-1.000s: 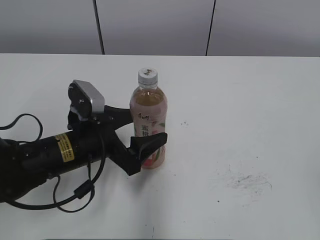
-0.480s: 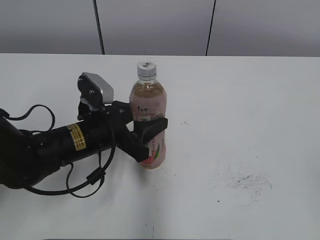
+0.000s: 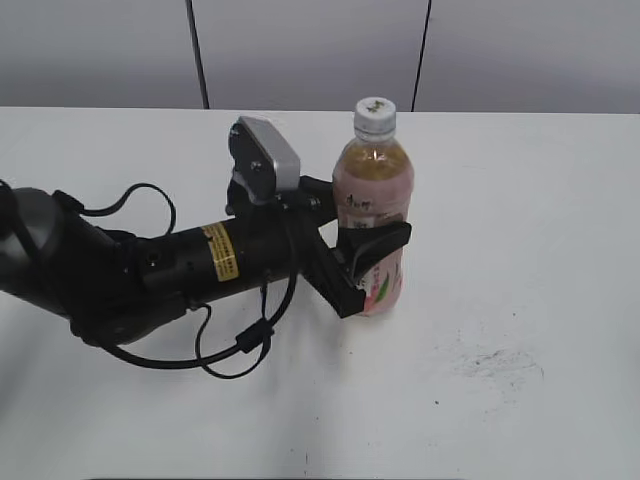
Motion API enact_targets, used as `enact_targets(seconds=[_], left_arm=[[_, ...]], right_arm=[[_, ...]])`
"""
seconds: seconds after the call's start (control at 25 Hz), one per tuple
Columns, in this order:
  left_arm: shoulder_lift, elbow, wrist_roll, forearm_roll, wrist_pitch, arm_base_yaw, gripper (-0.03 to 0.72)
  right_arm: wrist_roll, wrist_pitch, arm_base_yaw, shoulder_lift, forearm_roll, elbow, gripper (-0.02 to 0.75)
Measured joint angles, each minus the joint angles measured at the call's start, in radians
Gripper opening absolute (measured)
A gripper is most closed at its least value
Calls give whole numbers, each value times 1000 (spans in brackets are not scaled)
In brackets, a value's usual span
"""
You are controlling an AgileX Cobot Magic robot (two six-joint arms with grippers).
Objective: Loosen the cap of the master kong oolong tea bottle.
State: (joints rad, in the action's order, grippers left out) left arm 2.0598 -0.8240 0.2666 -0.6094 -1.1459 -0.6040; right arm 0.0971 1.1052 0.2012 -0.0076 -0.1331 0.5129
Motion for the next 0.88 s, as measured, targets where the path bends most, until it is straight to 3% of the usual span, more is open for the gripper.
enact_targets(seconds=[0.88], left_arm=[[82, -2, -3, -12, -19, -5, 389]], right_arm=[[0, 0, 0, 0, 0, 0, 501]])
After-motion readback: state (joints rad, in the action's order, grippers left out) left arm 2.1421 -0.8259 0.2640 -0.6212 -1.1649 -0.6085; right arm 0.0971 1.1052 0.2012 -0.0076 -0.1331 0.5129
